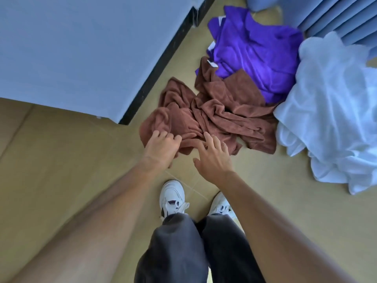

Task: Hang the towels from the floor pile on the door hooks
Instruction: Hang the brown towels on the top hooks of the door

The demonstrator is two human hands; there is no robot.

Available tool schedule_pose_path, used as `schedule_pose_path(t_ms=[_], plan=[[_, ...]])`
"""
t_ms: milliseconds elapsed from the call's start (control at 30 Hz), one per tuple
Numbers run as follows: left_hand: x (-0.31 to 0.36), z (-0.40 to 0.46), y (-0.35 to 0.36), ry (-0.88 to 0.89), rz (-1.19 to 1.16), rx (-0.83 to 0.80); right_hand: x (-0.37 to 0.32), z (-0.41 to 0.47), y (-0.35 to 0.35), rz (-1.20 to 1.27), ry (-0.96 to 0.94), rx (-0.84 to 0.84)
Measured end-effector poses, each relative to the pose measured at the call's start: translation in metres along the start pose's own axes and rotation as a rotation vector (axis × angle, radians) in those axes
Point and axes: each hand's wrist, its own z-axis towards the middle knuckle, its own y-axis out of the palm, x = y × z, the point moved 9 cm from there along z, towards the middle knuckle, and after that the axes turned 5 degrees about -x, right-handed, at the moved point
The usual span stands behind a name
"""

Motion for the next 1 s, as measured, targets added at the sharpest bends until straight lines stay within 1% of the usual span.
schedule_pose_path(t_ms=[67, 133, 267, 433, 533, 600, 667, 733, 800, 867, 900, 933, 1000], plan=[[0.007, -0.048, -0.047, 0.085, -0.031, -0.016, -0.022, -0.037, -0.053, 0.016, -0.017, 0.012], [0.01, -0.096, -0.105, 0.153, -0.051, 0.0, -0.045, -0.076, -0.115, 0.005, -0.039, 0.04], [0.006, -0.187, -0.237, 0.154, -0.08, 0.077, -0.084, -0.151, -0.241, -0.047, -0.042, 0.016], [-0.016, -0.292, -0.39, 0.106, -0.148, 0.195, -0.112, -0.232, -0.404, -0.118, -0.092, 0.179], [-0.036, -0.351, -0.462, 0.085, -0.158, 0.275, -0.12, -0.28, -0.502, -0.198, -0.08, 0.309], [-0.052, -0.389, -0.508, 0.069, -0.231, 0.349, -0.117, -0.311, -0.559, -0.236, -0.044, 0.39], [-0.061, -0.427, -0.555, 0.08, -0.344, 0.444, -0.114, -0.337, -0.606, -0.28, -0.006, 0.451], [-0.058, -0.464, -0.601, 0.117, -0.414, 0.546, -0.118, -0.36, -0.646, -0.269, -0.02, 0.506], [-0.05, -0.498, -0.638, 0.15, -0.458, 0.631, -0.139, -0.383, -0.68, -0.124, -0.118, 0.54], [-0.043, -0.526, -0.666, 0.169, -0.502, 0.697, -0.171, -0.406, -0.711, 0.073, -0.272, 0.537], [-0.04, -0.538, -0.676, 0.175, -0.525, 0.727, -0.187, -0.418, -0.725, 0.127, -0.339, 0.538], [-0.039, -0.549, -0.685, 0.174, -0.553, 0.756, -0.201, -0.428, -0.737, 0.14, -0.383, 0.549], [-0.043, -0.57, -0.694, 0.147, -0.625, 0.822, -0.223, -0.446, -0.755, 0.048, -0.407, 0.594]])
